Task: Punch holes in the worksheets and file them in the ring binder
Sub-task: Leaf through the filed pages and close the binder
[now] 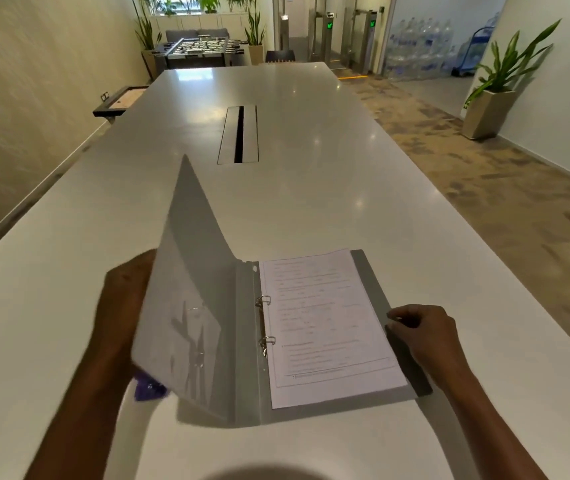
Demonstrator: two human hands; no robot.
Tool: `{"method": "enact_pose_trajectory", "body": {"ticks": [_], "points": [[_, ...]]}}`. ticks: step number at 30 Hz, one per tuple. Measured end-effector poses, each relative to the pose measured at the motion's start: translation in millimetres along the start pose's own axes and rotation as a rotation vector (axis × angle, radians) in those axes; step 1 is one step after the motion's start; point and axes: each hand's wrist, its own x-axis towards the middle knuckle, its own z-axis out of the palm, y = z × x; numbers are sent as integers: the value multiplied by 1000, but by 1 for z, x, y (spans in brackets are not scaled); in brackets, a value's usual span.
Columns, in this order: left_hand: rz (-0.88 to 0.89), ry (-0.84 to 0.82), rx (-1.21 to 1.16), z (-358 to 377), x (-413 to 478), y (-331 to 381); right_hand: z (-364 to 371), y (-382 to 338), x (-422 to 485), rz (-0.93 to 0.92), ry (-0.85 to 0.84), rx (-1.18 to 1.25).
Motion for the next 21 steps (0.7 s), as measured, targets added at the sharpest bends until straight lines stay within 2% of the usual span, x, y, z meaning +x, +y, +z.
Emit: {"method": "enact_pose_trajectory", "body": {"ticks": [2,5,12,15,18,21], "points": [[-11,-53,-104,21,-9,1,5,-2,-7,6,9,17],[8,-119,-104,50,-14,-17,12,-4,-19,9,3,47],[111,-175,130,91,-25,-49,9,-10,-27,19,-10,74],[174,-194,220,109,-32,-52,-7,-19,-23,5,68,117],[220,-200,313,126,-37,-54,-27,-42,-23,-5,143,259],[219,-223,397,141,-40,-56,-33,-70,-33,-139,214,282]]}}
